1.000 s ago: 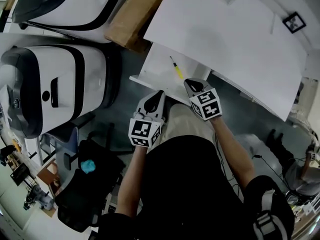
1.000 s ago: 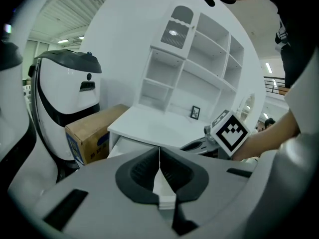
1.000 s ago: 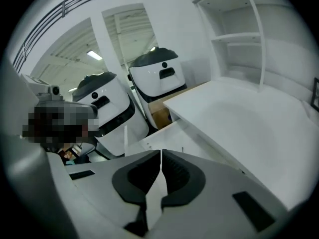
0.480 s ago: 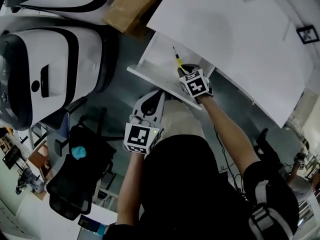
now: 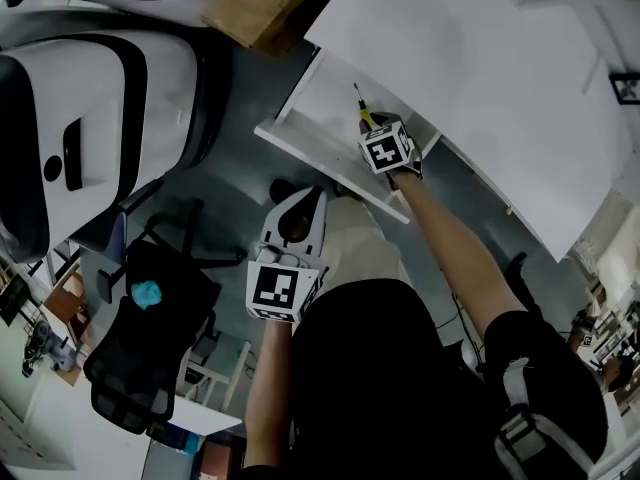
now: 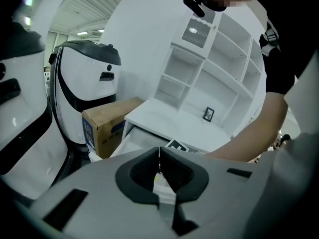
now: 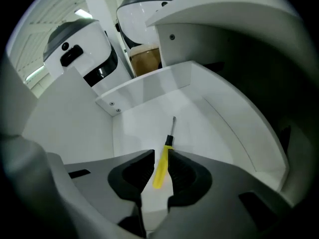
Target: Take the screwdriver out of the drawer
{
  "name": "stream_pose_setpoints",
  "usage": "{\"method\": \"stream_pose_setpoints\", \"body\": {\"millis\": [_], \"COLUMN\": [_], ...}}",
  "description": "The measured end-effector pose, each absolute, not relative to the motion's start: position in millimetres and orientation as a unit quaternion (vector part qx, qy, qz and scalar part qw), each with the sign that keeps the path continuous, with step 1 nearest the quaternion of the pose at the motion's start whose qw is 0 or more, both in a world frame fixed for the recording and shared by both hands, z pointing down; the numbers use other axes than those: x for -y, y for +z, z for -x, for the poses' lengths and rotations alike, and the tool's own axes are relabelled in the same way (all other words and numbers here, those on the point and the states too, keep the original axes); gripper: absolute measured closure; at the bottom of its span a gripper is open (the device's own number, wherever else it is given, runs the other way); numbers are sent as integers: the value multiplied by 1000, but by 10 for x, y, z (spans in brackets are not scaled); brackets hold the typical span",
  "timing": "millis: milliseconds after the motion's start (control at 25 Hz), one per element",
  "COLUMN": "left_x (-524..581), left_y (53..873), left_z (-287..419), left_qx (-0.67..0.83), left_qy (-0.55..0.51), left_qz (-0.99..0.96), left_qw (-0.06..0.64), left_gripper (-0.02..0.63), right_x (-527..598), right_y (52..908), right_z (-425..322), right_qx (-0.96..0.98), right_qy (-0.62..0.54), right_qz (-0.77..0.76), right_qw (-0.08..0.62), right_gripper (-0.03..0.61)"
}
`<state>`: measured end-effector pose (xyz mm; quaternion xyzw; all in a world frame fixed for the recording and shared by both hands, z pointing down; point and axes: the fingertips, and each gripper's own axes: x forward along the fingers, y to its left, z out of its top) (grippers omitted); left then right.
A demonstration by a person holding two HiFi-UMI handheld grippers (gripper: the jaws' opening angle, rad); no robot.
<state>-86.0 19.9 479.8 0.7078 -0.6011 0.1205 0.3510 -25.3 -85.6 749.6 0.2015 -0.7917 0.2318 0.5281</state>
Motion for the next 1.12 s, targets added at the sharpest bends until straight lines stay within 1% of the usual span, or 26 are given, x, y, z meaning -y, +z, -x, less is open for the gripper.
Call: {"method": "stream_pose_setpoints", "body": {"millis": [160,280,720,880,1000,1120], "left_x": [-188,-211,-314,-396,-477,-475], "left_y": [4834,4884,4920,4916,4869,4767], "left_z": [895,888,892,913,895,874], "left_qx": [606,607,612,614,615,615], "left_qy": [119,116,122,122,116,108], "left_qz": [-700,-696,-692,-691,-689,-695], "left_qw": [360,365,363,361,365,355], "left_gripper": [589,589,589,589,589,589], "right_x": [821,845,864,817,702,650], "right_y": [7713,7838,7993,7927,7738,7481], "right_z": [273,240,279,294,306,306], "right_qx": [779,763,762,772,786,802], "right_qy": [225,225,207,194,185,175], "right_qz": [-195,-207,-198,-185,-161,-152], "right_qw": [552,569,581,577,567,550], "right_gripper": [465,482,488,491,492,492]}}
